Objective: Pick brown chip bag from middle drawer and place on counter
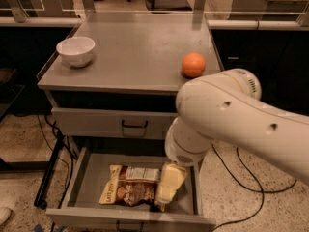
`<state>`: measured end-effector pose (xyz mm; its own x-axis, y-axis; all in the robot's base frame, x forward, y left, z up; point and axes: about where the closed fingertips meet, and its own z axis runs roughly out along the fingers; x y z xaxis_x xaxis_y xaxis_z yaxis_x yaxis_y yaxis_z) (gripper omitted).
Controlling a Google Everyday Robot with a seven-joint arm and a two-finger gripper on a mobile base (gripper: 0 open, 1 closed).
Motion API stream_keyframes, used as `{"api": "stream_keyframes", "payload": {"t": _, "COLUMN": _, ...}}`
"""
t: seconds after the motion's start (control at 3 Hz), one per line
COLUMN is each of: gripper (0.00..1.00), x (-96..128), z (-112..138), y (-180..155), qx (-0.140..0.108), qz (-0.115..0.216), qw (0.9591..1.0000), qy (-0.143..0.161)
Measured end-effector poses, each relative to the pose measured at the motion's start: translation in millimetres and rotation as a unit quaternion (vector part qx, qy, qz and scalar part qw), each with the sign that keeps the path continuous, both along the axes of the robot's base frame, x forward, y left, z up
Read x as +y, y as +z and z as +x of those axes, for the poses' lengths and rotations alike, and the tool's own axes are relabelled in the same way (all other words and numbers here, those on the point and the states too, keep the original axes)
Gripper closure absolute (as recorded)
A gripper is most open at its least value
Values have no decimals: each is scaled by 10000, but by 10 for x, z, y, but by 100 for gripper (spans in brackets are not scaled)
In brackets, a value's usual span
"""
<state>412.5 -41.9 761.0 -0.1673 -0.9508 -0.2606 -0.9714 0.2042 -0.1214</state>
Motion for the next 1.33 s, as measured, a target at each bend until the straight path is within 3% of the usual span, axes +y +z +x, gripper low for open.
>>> {"api": "stream_keyframes", "payload": {"t": 0.33, "gripper": 0, "x": 269, "z": 193, "y": -456, "qx": 154, "qz": 57, "qw": 9997, "qy": -194}}
{"api": "stream_keyframes", "payload": {"t": 0.67, "gripper": 0, "x": 272, "z": 195, "y": -460, "qx": 157, "qz": 59, "qw": 9997, "qy": -203}}
{"api": "stream_keyframes", "payload": {"t": 1.33, "gripper": 0, "x": 488, "z": 289, "y": -1185, "qx": 480, "qz": 245, "qw": 9982, "qy": -257}}
